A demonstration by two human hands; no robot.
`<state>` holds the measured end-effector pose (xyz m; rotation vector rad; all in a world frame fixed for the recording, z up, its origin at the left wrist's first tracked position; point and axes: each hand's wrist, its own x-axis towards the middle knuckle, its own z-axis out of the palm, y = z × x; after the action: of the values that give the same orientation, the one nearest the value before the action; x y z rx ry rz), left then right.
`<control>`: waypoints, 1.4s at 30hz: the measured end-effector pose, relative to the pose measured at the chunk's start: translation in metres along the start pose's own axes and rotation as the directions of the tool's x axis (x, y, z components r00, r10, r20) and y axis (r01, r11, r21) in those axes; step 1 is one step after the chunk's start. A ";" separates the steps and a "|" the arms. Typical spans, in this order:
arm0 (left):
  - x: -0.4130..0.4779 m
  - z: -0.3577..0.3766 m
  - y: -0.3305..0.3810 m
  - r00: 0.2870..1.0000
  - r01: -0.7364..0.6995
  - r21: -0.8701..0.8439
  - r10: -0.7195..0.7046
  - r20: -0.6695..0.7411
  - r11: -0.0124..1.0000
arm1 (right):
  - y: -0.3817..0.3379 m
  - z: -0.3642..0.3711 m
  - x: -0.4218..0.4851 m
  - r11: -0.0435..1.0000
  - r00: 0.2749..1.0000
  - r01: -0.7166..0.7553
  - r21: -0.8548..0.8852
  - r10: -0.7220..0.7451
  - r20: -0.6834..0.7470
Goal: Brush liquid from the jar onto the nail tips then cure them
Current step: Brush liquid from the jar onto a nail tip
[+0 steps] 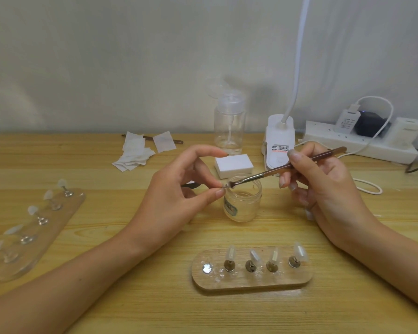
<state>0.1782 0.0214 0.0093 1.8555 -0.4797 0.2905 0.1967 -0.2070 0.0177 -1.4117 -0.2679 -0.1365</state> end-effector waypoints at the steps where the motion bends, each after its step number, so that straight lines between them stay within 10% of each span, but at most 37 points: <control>1: 0.000 0.000 0.000 1.000 -0.012 0.014 0.011 0.004 1.000 | 0.000 -0.001 0.000 1.000 1.000 -0.009 0.004 0.009 -0.015; 42: -0.003 0.003 0.003 0.995 -0.082 0.103 0.087 -0.043 0.991 | 0.000 0.000 0.000 1.000 1.000 -0.004 -0.020 0.004 -0.005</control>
<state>0.1742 0.0180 0.0099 1.9245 -0.5199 0.4221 0.1962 -0.2066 0.0179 -1.4312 -0.2606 -0.1397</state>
